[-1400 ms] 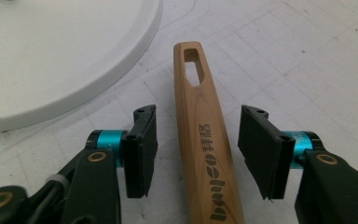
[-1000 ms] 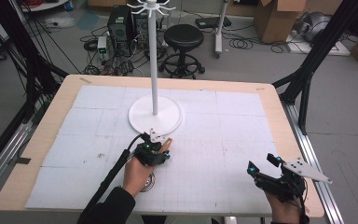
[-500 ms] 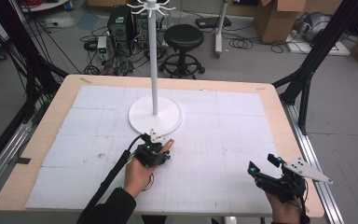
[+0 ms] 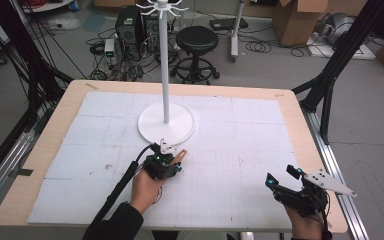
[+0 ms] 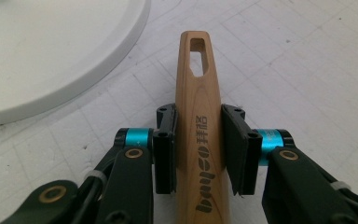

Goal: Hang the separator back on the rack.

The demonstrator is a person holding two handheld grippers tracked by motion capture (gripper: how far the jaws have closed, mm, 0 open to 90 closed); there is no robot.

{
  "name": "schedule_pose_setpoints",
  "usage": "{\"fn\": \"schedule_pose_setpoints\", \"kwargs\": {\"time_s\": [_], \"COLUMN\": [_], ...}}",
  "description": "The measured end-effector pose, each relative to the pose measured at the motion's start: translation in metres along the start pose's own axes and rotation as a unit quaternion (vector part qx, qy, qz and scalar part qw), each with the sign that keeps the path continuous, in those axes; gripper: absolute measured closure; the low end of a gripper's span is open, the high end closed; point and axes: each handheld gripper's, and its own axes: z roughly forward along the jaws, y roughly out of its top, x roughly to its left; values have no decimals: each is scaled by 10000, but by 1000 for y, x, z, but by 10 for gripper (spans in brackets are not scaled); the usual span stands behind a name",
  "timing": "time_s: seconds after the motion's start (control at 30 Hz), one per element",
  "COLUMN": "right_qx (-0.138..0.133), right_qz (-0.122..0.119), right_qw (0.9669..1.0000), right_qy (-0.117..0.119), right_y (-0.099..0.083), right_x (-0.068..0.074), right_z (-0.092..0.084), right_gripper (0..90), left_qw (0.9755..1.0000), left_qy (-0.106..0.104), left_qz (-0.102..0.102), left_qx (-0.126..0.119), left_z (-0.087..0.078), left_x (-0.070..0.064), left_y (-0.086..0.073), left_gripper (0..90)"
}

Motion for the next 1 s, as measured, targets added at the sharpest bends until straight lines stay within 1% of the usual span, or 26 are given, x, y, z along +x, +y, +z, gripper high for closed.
{"fn": "schedule_pose_setpoints", "kwargs": {"time_s": [0.17, 0.23, 0.4, 0.53, 0.57, 0.8, 0.9, 1.0], "right_qx": [4, -3, -18, -9, -6, -6, -7, -28], "right_qz": [-12, -5, -15, -10, -12, -7, -4, -18], "right_qw": [10000, 10000, 10000, 10000, 10000, 9999, 9999, 9999], "right_qy": [37, 41, 77, 84, 87, 107, 123, 150], "right_y": [0, 0, 0, 0, 0, 0, 0, 0], "right_x": [0, 1, 2, 2, 2, 3, 3, 3], "right_z": [0, 0, 0, 1, 1, 1, 1, 1], "right_gripper": [203, 203, 203, 203, 203, 203, 203, 203], "left_qw": [9998, 9995, 9978, 9950, 9942, 9889, 9858, 9817], "left_qy": [-85, -131, -244, -281, -281, -399, -471, -563], "left_qz": [23, -10, -79, -48, -86, -177, -241, -261], "left_qx": [-189, -304, -619, -956, -1038, -1417, -1591, -1803], "left_z": [-10, -14, -29, -44, -47, -70, -79, -88], "left_x": [0, 0, 4, 7, 7, 15, 18, 21], "left_y": [-1, -1, -2, -5, -6, -10, -13, -15], "left_gripper": [671, 671, 672, 672, 673, 673, 673, 673]}}
